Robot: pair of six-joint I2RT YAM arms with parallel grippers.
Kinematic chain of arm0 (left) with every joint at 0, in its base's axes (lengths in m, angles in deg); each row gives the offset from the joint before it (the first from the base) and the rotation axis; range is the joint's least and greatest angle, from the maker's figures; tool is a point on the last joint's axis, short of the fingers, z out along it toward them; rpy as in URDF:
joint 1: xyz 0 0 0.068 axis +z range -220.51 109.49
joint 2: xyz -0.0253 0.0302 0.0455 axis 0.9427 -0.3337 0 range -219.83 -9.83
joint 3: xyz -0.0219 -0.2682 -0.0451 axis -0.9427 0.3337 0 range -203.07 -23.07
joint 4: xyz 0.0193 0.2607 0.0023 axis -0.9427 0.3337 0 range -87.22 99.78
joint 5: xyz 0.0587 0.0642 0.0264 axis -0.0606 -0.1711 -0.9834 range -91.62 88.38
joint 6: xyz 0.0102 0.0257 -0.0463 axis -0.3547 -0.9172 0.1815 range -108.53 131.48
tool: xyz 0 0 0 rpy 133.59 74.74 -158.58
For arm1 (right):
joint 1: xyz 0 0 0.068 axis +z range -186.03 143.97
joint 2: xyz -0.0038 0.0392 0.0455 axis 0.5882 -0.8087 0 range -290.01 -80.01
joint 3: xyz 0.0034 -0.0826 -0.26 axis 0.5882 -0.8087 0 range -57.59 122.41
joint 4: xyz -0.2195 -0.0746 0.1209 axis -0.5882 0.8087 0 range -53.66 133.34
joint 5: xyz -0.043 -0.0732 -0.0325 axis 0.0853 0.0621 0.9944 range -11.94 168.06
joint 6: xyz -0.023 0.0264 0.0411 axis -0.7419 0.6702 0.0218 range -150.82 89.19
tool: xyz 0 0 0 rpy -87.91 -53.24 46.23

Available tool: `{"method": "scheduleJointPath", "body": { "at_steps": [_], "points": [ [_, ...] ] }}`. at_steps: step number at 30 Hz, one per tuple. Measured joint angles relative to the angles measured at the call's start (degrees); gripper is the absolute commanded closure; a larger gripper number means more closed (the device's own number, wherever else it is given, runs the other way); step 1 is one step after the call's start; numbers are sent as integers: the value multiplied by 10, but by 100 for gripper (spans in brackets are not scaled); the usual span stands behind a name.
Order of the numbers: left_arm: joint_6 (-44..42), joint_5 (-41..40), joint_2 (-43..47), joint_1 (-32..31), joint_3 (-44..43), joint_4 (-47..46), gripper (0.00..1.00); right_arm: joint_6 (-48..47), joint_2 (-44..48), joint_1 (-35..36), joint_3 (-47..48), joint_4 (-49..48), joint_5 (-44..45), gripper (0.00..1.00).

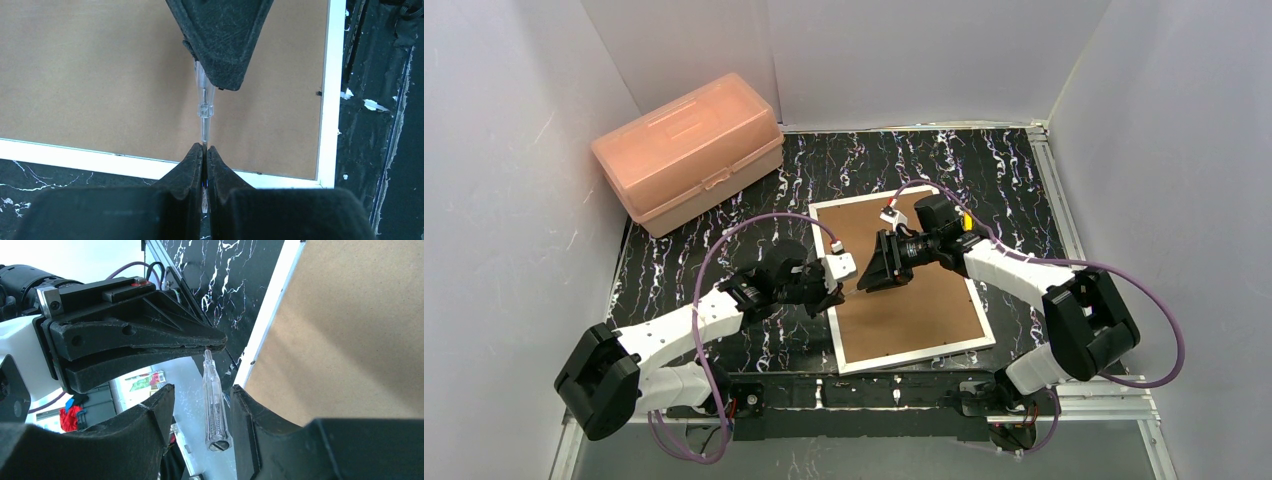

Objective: Take the photo out of the frame
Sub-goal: Adjust the screwdriver.

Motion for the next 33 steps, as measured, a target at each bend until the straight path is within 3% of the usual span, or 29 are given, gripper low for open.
{"method": "scheduleJointPath", "body": {
  "at_steps": [2, 13, 16, 21, 22, 24, 27, 33],
  "points": [
    [0, 0, 0, -1, 0, 0, 100, 0, 0, 0, 0, 0, 1, 53],
    [0, 0, 0, -4, -6, 3, 100, 2, -6, 0, 0, -1, 2, 56],
    [0, 2, 0, -6, -7, 2, 100, 2, -6, 0, 0, -2, 2, 67],
    [0, 2, -3, -8, -10, 2, 100, 2, -7, 0, 0, -5, 1, 98],
    [0, 2, -4, -8, -11, 2, 100, 2, -7, 0, 0, -5, 1, 99],
    [0, 2, -5, -9, -11, 2, 94, 0, -7, 0, 0, -4, 4, 99],
    [2, -1, -5, -10, -11, 2, 73, -8, -7, 0, 0, 0, 8, 99],
    [42, -35, 10, -11, -8, -7, 46, -38, -7, -4, 1, 34, 58, 99]
  ]
}}
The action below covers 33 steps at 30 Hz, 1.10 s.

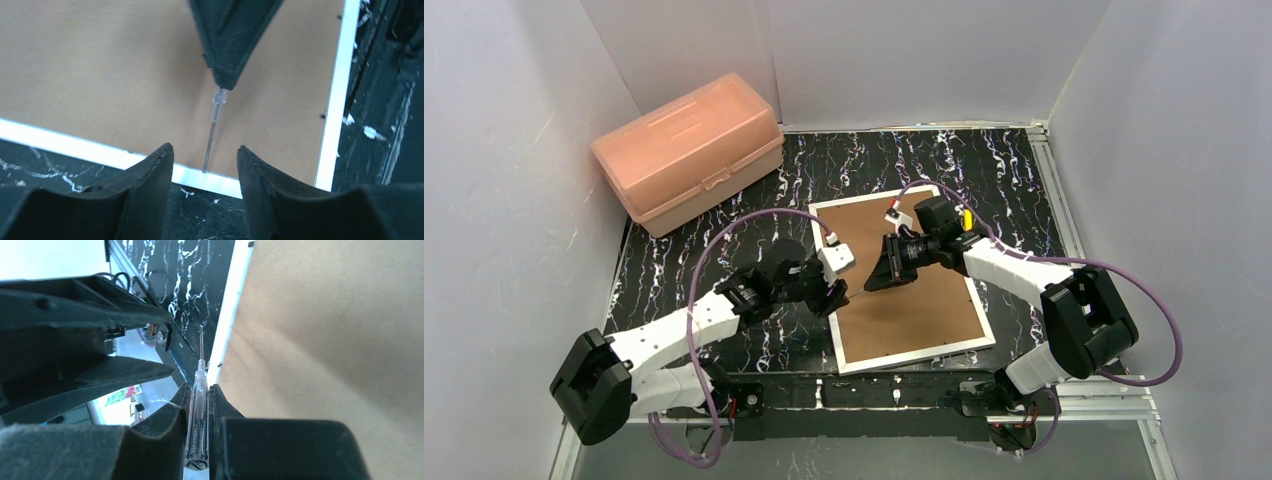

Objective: Take the photo out of the frame
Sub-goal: Adjust the screwdriver, then release the photo frame item from the photo frame.

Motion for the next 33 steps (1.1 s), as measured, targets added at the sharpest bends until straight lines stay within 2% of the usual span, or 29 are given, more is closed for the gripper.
{"method": "scheduleJointPath", "body": {
  "at_steps": [2, 3, 4, 5, 10, 13, 20, 24, 29, 33],
  "points": [
    [30, -32, 17, 0, 5, -7, 28, -14, 0, -3, 4, 14, 14, 99],
    [52, -58, 29, 0, 7, -9, 13, -23, -1, -5, 7, 18, 20, 99],
    [64, -79, 37, 0, 8, -8, 3, -29, -1, -8, 10, 21, 24, 99],
    [89, -109, 47, 0, 8, -7, 2, -38, -2, -10, 12, 22, 27, 99],
    [231, -282, 97, 1, 8, 31, 2, -81, -3, -17, 22, 22, 55, 99],
    [310, -335, 115, 17, 8, 68, 2, -98, -4, -16, 23, 18, 68, 99],
    [427, -277, 37, 138, -39, 144, 3, -140, -5, -20, 27, -3, 125, 99],
    [455, -241, -17, 163, -90, 182, 18, -144, -5, -42, 27, -42, 160, 99],
    [462, -202, -88, 180, -156, 208, 25, -134, -12, -75, 33, -93, 166, 99],
    [464, -193, -132, 185, -176, 210, 32, -129, -49, -92, 66, -115, 160, 99]
  ]
}}
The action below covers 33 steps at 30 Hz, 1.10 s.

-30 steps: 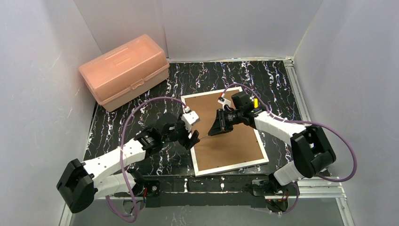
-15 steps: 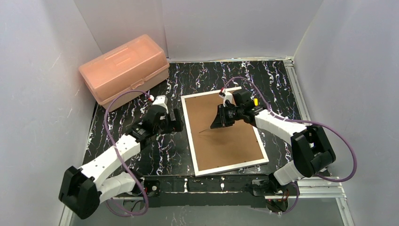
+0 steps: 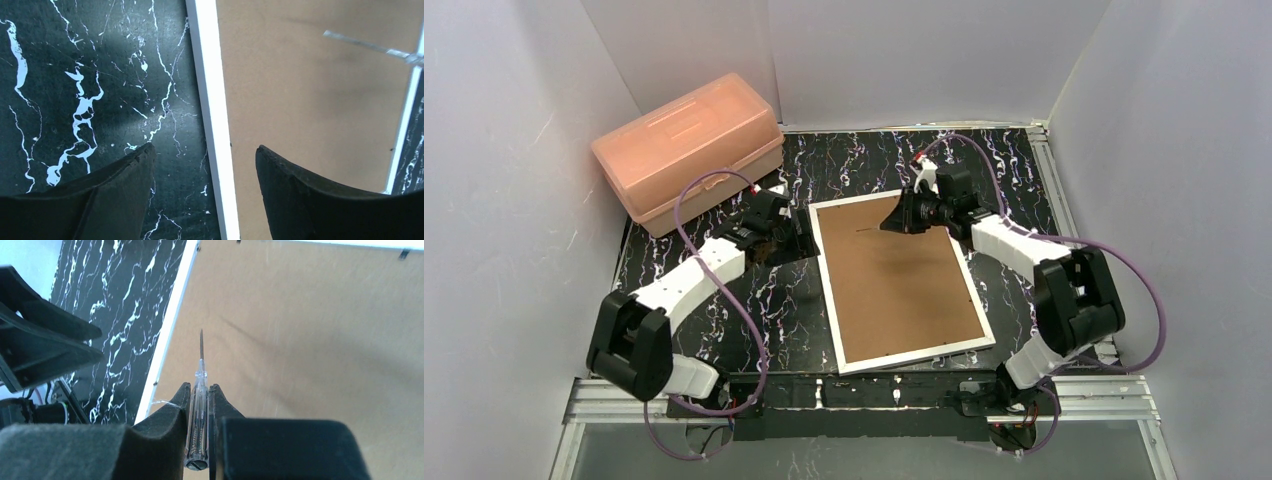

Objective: Take the photo out of the frame
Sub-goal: Release the photo frame item from the photo frame.

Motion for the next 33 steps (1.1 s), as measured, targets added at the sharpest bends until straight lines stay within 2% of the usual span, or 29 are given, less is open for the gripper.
{"method": "scheduleJointPath", "body": {
  "at_steps": [5, 14, 20, 24, 33],
  "points": [
    [0, 5, -59, 7, -22, 10, 38, -6, -59, -13, 57, 0, -21, 99],
    [-9, 9, -139, 19, -79, 9, 44, -12, -93, -19, 72, -11, -69, 99],
    [-9, 18, -172, 36, -93, -2, 47, -24, -177, -19, 141, -14, -112, 99],
    [-4, 34, -185, 50, -99, -12, 56, -27, -239, -19, 199, -15, -138, 99],
    [12, 79, -214, 87, -101, -82, 68, -20, -319, -19, 283, -15, -177, 99]
  ]
}}
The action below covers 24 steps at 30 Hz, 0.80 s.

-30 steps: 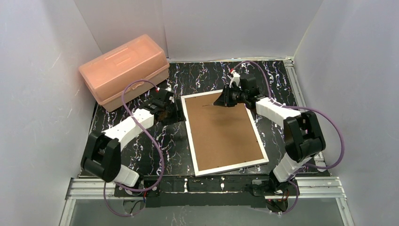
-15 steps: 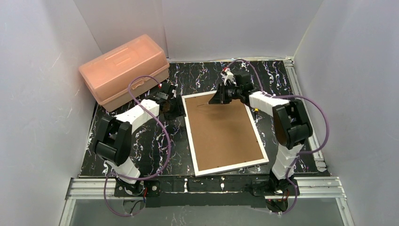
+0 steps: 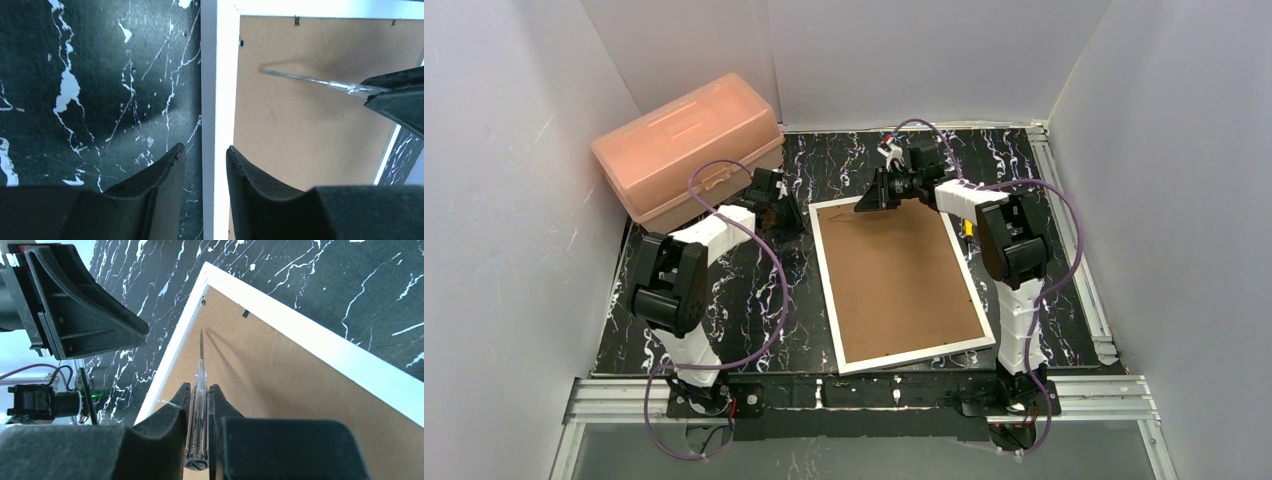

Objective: Take the photo out of the frame
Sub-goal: Release the photo frame item from the photo frame.

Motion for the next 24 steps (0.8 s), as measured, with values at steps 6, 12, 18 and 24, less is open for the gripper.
{"method": "scheduleJointPath", "body": {
  "at_steps": [6, 12, 18, 24],
  "points": [
    [10, 12, -18, 20, -2, -38, 68, 20, -42, 0, 27, -7, -28, 99],
    [14, 22, -51, 30, -15, -67, 71, 38, -62, 0, 47, -16, -42, 99],
    [7, 29, -57, 35, -23, -84, 75, 45, -80, 0, 62, -26, -52, 99],
    [5, 39, -80, 39, -43, -99, 80, 54, -97, 0, 82, -29, -62, 99]
  ]
}}
